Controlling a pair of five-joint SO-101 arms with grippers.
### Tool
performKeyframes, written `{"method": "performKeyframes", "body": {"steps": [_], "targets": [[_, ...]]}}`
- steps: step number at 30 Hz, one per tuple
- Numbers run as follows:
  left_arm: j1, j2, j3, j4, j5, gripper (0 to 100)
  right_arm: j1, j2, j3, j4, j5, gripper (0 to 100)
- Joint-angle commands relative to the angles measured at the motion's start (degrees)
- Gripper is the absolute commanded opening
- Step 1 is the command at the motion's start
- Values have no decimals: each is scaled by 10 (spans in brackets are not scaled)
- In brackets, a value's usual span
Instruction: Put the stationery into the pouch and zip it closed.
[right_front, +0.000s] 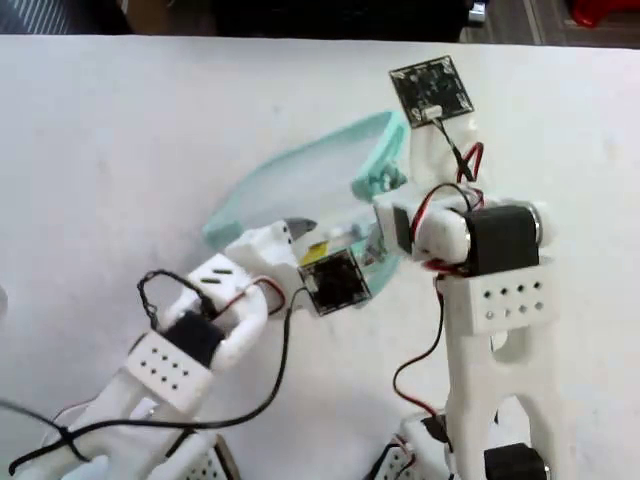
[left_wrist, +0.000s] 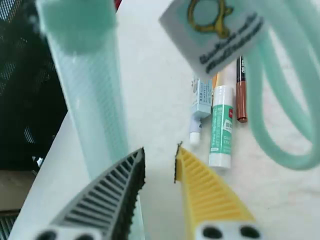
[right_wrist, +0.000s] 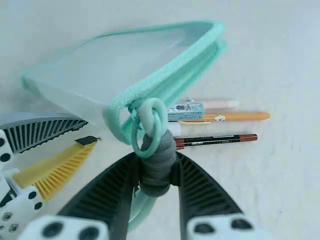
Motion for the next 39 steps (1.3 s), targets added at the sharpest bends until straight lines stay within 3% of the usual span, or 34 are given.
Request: {"method": "performKeyframes", "body": {"steps": [1, 6, 11, 20, 23, 32, 39], "targets": [[8, -131, -40, 91, -16, 133, -15, -15, -39, 19, 4, 16], [-4, -293, -38, 203, -11, 248, -13, -14, -37, 18, 4, 17], [-32, -348, -33, 254, -16, 250, -15, -14, -37, 18, 4, 17], [-55, -250, -11, 127, -9, 276, -15, -14, -40, 19, 5, 17], [-50, -200, -11, 88, 35, 275, -15, -14, -41, 15, 4, 17], [-21, -169, -3, 45, 95, 275, -109, -14, -79, 8, 4, 16], [-58, -170, 83, -111, 98, 247, -114, -14, -153, 33, 4, 16]]}}
